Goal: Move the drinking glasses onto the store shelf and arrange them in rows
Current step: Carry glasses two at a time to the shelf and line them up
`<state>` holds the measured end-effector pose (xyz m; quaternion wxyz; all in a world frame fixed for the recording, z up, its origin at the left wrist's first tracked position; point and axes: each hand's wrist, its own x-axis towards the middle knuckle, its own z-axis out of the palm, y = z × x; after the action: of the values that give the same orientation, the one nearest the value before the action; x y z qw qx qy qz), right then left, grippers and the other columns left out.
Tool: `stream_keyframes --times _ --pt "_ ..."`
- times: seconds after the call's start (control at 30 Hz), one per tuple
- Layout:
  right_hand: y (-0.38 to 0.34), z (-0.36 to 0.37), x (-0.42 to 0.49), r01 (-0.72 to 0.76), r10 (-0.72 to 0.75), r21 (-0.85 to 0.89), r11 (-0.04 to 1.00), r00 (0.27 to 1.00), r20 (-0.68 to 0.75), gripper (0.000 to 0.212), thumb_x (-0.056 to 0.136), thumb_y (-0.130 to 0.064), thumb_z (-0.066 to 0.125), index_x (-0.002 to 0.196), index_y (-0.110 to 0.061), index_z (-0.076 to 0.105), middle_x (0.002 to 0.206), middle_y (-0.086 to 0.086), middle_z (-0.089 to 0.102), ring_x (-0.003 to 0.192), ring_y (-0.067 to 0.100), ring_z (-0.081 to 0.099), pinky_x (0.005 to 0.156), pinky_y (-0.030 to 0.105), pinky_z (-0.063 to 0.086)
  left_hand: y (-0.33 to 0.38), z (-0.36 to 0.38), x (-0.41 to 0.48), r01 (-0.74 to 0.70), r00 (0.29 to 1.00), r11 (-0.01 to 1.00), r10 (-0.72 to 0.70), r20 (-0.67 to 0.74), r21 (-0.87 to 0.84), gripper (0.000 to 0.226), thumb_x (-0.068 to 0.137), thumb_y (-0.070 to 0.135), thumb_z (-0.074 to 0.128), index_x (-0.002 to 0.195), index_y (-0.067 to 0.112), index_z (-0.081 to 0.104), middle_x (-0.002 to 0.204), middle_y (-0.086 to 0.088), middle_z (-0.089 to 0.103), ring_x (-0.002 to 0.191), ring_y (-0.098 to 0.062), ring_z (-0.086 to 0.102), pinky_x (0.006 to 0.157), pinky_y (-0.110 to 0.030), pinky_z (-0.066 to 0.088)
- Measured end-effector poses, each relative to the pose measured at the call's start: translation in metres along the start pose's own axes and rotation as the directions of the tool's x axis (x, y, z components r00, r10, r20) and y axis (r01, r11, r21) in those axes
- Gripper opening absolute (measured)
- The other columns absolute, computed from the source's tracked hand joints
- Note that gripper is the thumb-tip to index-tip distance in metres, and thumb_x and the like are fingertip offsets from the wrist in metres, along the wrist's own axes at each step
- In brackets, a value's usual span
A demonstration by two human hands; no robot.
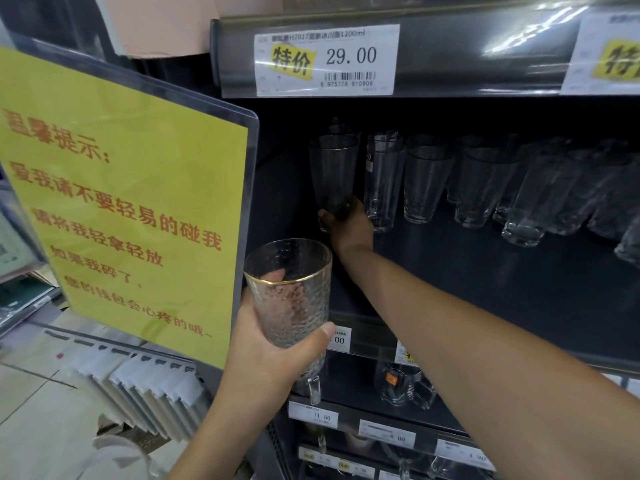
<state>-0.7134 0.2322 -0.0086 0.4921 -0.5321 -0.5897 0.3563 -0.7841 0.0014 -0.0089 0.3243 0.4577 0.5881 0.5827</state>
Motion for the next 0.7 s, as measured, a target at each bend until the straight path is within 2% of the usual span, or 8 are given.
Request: stream_keyframes --times 0.13,0.23,0.3,0.43,0.57,0.63,0.7 --pt "0.002 -0.002 0.0 -0.001 0.001 -0.019 1.0 1.0 0.0 0.055 0.09 -0.023 0.069 0.137 -0.006 0.047 0.132 0.011 0.06 0.123 0.026 0.055 0.072 0.005 0.027 -0.002 0.002 0.0 -0.01 1.0 1.0 0.01 0.01 0.024 0.058 0.068 0.017 0.086 0.11 0.035 0.05 0.094 0.018 0.067 0.087 0.015 0.062 0.063 -0.001 0.046" --pt "0.001 -0.003 -0.002 0.007 -0.007 -0.024 1.0 1.0 0.002 0.059 0.09 -0.023 0.07 0.141 -0.007 0.044 0.135 0.011 0.059 0.125 0.026 0.054 0.074 0.005 0.026 -0.002 0.002 0.001 -0.017 1.0 0.999 0.017 0.014 0.032 0.057 0.068 0.018 0.085 0.109 0.035 0.051 0.096 0.027 0.066 0.089 0.014 0.062 0.064 -0.001 0.047" --pt "0.001 -0.003 -0.002 0.015 -0.015 -0.03 0.999 1.0 -0.002 0.06 0.09 -0.023 0.07 0.141 -0.007 0.044 0.136 0.011 0.059 0.125 0.025 0.053 0.075 0.004 0.026 -0.002 0.002 0.002 -0.023 1.0 0.999 0.022 0.008 0.032 0.057 0.068 0.016 0.085 0.109 0.035 0.051 0.095 0.017 0.068 0.088 0.014 0.062 0.064 -0.002 0.047" --pt "0.0 -0.004 -0.004 0.031 -0.03 -0.038 0.999 1.0 0.003 0.06 0.089 -0.023 0.071 0.141 -0.008 0.045 0.135 0.011 0.059 0.125 0.025 0.054 0.084 0.011 0.032 -0.002 0.004 0.004 -0.025 1.0 0.999 0.025 0.012 0.02 0.057 0.068 0.016 0.086 0.109 0.036 0.05 0.103 0.014 0.065 0.087 0.014 0.063 0.062 -0.001 0.046" --pt "-0.001 -0.005 -0.008 0.062 -0.061 -0.061 0.996 0.998 0.017 0.048 0.09 -0.022 0.069 0.133 -0.007 0.054 0.128 0.011 0.064 0.119 0.025 0.059 0.088 0.018 0.04 -0.004 0.006 0.006 -0.029 0.999 1.0 0.03 0.023 -0.01 0.057 0.064 0.026 0.086 0.108 0.036 0.051 0.099 0.016 0.067 0.088 0.01 0.064 0.063 -0.003 0.048" --pt "0.001 -0.008 -0.012 0.067 -0.064 -0.067 0.996 0.997 0.045 0.044 0.09 -0.021 0.067 0.131 -0.007 0.056 0.127 0.011 0.065 0.118 0.025 0.059 0.091 0.022 0.045 -0.004 0.008 0.005 -0.04 0.999 0.999 0.04 0.036 -0.024 0.06 0.059 0.03 0.084 0.109 0.037 0.051 0.094 0.022 0.068 0.089 0.009 0.065 0.064 -0.003 0.049" --pt "0.002 -0.016 -0.019 0.053 -0.044 -0.079 0.995 0.993 0.106 0.04 0.093 -0.022 0.063 0.13 -0.008 0.057 0.125 0.01 0.065 0.114 0.023 0.06 0.088 0.022 0.045 -0.003 0.012 0.006 -0.053 0.997 0.998 0.055 0.063 -0.029 0.062 0.062 0.027 0.088 0.111 0.037 0.051 0.093 0.028 0.067 0.089 0.01 0.065 0.065 -0.004 0.049"
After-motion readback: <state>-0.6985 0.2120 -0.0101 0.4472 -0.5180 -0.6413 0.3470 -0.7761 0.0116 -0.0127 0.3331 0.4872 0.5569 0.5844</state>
